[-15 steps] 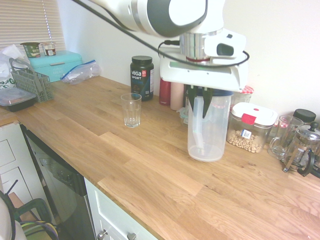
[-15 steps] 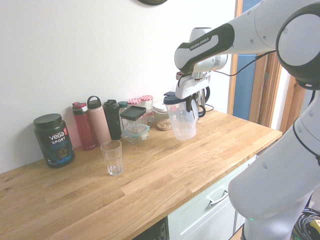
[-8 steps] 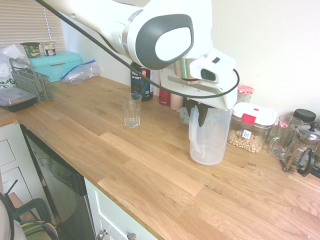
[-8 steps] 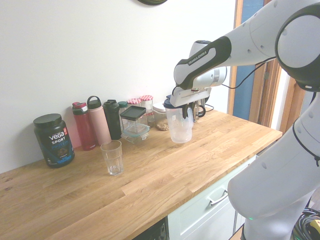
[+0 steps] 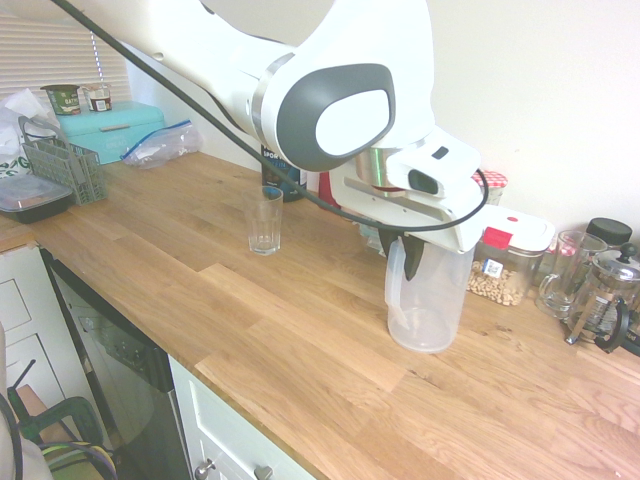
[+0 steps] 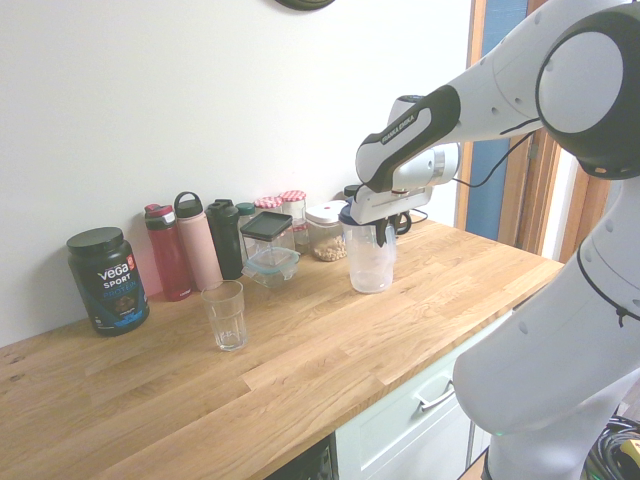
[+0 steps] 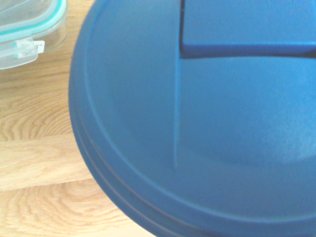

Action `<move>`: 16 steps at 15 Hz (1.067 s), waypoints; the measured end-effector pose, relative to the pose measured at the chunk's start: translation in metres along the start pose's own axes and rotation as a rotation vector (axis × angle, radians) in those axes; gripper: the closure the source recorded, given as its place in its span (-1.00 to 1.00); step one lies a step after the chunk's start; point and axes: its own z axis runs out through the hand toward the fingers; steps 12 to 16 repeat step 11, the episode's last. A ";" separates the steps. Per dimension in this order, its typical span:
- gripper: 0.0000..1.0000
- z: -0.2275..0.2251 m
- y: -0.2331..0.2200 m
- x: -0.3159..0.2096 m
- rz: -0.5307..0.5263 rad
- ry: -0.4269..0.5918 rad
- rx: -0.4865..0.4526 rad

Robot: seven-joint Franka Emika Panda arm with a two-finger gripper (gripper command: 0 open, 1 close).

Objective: Pour me some water

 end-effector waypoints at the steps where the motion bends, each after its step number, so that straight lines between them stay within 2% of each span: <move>1: -1.00 0.001 0.001 0.001 0.002 0.000 -0.001; 6: -1.00 0.004 0.006 0.004 0.010 -0.010 -0.016; 11: -1.00 -0.020 0.003 -0.003 -0.098 -0.183 -0.189; 16: -1.00 -0.020 0.003 -0.003 -0.098 -0.183 -0.189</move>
